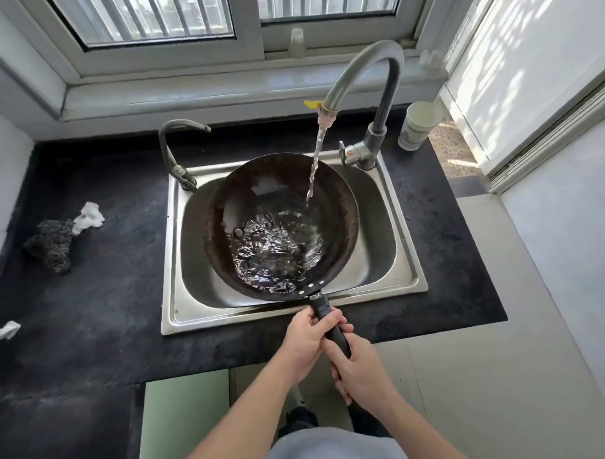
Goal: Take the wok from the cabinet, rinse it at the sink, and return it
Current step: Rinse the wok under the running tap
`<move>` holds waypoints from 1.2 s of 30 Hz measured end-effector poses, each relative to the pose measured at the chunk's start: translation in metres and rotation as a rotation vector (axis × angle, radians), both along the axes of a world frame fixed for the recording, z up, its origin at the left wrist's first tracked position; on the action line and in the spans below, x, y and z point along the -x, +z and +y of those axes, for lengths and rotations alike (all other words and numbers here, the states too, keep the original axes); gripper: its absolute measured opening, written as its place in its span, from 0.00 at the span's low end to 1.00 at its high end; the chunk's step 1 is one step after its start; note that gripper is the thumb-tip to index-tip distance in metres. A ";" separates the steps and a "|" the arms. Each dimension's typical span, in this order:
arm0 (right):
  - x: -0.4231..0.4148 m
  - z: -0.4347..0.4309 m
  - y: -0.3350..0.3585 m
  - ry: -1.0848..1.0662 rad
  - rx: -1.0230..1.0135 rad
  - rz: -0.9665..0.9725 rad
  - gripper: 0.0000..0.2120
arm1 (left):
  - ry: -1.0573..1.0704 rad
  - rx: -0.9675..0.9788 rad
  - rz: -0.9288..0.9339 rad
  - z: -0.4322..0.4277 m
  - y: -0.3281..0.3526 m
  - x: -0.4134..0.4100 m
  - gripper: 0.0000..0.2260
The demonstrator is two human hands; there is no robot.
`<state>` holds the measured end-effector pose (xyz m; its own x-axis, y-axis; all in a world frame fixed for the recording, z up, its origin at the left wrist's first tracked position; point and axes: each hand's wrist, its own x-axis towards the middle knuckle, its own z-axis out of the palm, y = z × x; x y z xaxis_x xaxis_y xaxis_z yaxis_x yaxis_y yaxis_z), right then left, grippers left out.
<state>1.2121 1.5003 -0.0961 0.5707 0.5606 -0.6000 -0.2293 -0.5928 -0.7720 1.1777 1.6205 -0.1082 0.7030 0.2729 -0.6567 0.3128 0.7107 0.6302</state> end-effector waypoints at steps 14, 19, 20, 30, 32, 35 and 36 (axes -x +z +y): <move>-0.016 0.014 0.004 0.039 0.013 0.017 0.12 | 0.026 -0.041 0.070 0.008 0.003 -0.009 0.07; 0.006 0.013 0.000 0.000 -0.003 0.040 0.14 | 0.013 -0.061 0.072 0.008 -0.002 0.008 0.04; 0.007 0.012 -0.001 -0.011 -0.003 0.047 0.14 | 0.007 -0.066 0.066 0.007 -0.003 0.008 0.03; -0.010 0.007 -0.003 -0.015 0.043 0.050 0.13 | 0.008 -0.011 0.092 0.000 -0.008 -0.011 0.05; -0.013 0.009 -0.002 -0.002 0.049 0.044 0.13 | 0.019 -0.001 0.101 0.001 -0.006 -0.012 0.06; -0.015 0.012 -0.001 0.015 0.060 0.052 0.12 | 0.047 -0.010 0.116 0.002 -0.003 -0.012 0.08; -0.015 0.013 -0.001 0.019 0.065 0.056 0.12 | 0.055 -0.012 0.116 0.003 -0.003 -0.011 0.08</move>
